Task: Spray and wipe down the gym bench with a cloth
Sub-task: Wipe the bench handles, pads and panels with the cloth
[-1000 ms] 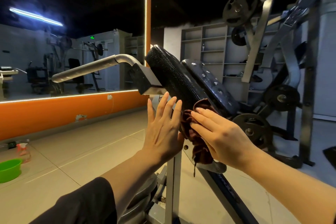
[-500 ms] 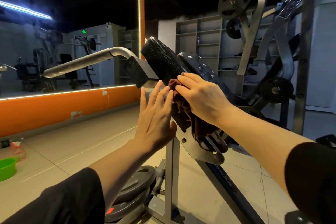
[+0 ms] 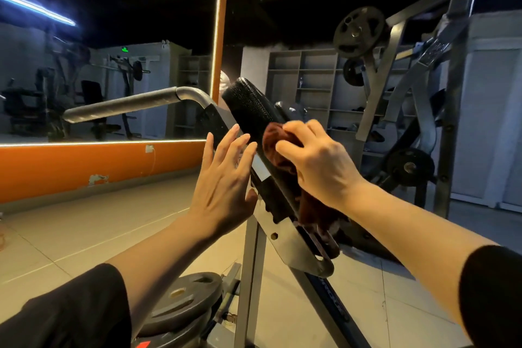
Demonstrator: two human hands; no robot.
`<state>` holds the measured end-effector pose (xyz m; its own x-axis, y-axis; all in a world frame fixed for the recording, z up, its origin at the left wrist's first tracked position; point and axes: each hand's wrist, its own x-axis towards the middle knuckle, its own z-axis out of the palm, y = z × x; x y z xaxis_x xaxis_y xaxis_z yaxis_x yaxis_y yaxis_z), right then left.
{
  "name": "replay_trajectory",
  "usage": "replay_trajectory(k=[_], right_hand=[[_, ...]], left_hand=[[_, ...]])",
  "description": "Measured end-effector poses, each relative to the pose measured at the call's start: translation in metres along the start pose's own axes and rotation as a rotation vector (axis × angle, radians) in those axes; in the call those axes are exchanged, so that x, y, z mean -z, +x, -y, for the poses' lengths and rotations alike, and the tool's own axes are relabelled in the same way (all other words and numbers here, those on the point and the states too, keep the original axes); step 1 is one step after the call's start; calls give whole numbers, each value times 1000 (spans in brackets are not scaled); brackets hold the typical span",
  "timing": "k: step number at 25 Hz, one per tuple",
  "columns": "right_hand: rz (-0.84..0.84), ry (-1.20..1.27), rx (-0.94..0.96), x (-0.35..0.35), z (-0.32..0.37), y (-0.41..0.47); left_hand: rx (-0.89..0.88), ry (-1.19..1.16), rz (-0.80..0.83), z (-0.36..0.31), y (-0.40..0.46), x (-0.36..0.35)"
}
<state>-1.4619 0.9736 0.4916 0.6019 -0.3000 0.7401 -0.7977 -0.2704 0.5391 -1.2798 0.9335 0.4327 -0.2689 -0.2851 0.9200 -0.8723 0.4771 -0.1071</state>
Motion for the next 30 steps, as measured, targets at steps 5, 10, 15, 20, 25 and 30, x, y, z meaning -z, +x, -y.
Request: replay_trajectory(k=[5,10,15,20,25,30], right_hand=[[-87,-124,-48,-16,13,88],[368,-184,36,-42,20,98],[254,-207,67,-32,17,76],[230,-130,87,-21,11,22],[214,-78,86,-16,9,-46],[217,-32,62,-9,10,-94]], left_hand=[[96,19,-60,30,10,11],[84,21,8,44,11,9],[112,18,38,28,4,5],[200,24,78,-2,-13,4],[136,-14,191,-42,-35,-5],[79,-99,313,-73,-50,-15]])
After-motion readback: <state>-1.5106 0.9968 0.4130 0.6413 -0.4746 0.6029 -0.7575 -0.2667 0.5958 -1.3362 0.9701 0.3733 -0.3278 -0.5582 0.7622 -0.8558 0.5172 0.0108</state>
